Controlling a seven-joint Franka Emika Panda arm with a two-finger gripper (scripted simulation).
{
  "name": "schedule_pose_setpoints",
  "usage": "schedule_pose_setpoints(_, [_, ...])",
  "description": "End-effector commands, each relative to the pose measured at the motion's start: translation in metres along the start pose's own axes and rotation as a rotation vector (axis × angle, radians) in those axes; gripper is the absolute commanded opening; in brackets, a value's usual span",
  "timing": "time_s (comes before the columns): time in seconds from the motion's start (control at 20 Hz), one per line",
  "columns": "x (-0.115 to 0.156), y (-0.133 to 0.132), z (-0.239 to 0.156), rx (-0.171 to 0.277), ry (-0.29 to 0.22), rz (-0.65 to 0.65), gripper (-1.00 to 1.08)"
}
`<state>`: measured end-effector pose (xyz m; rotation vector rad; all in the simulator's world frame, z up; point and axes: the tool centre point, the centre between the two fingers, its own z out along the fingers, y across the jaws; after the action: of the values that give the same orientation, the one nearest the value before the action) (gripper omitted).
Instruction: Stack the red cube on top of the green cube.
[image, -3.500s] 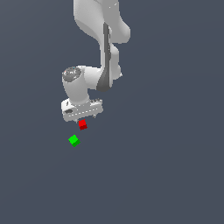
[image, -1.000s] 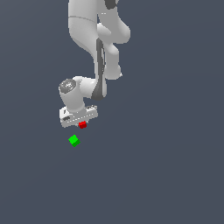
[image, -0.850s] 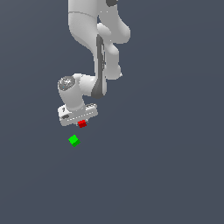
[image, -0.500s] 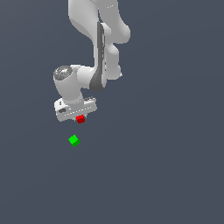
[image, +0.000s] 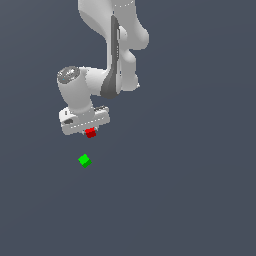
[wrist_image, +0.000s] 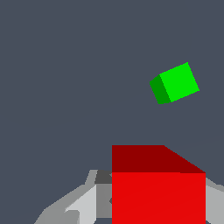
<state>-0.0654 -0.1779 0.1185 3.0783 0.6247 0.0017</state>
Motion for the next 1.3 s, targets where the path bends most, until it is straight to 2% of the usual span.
schedule_pose_setpoints(0.0, [0.0,0.0,0.0,0.0,0.0,0.0,-1.0])
schedule_pose_setpoints(0.45, [0.016,0.013,0.012,0.0,0.0,0.0,-1.0])
schedule_pose_setpoints(1.25, [0.073,0.059,0.05,0.001,-0.001,0.0,-1.0])
